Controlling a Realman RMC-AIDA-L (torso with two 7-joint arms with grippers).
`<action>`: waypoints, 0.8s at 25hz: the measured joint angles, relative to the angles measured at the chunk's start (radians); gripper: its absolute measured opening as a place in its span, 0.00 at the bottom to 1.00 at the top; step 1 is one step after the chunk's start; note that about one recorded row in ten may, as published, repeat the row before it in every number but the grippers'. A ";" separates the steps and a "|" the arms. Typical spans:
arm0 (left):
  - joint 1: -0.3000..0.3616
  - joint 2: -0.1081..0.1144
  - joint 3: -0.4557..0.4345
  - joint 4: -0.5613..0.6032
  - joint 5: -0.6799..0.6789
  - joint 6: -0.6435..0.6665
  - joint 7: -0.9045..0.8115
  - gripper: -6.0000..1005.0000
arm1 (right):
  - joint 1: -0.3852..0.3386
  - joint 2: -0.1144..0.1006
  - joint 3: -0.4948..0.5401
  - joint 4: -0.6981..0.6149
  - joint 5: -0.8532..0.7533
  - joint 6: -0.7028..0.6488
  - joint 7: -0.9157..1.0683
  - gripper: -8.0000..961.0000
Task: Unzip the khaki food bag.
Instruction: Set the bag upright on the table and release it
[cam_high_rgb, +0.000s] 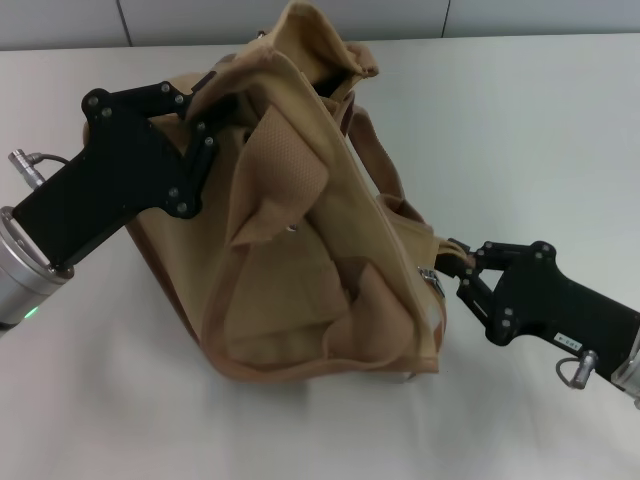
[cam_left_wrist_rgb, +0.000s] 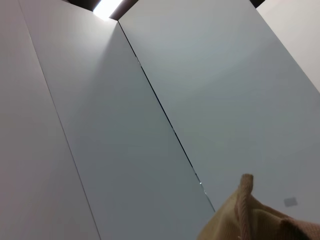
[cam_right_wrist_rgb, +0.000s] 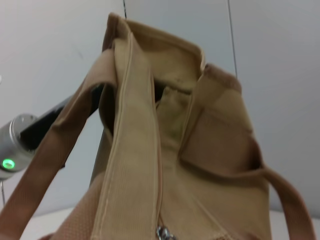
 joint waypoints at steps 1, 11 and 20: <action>0.000 0.000 0.000 -0.001 0.000 0.002 -0.001 0.18 | -0.002 0.000 0.019 0.000 0.000 -0.016 0.000 0.07; -0.016 0.000 -0.012 -0.111 -0.009 0.007 -0.004 0.19 | 0.041 -0.007 0.231 -0.029 0.000 -0.156 0.127 0.11; 0.050 0.000 -0.013 -0.146 -0.027 -0.060 -0.092 0.19 | 0.156 -0.008 0.235 -0.173 -0.009 -0.059 0.374 0.15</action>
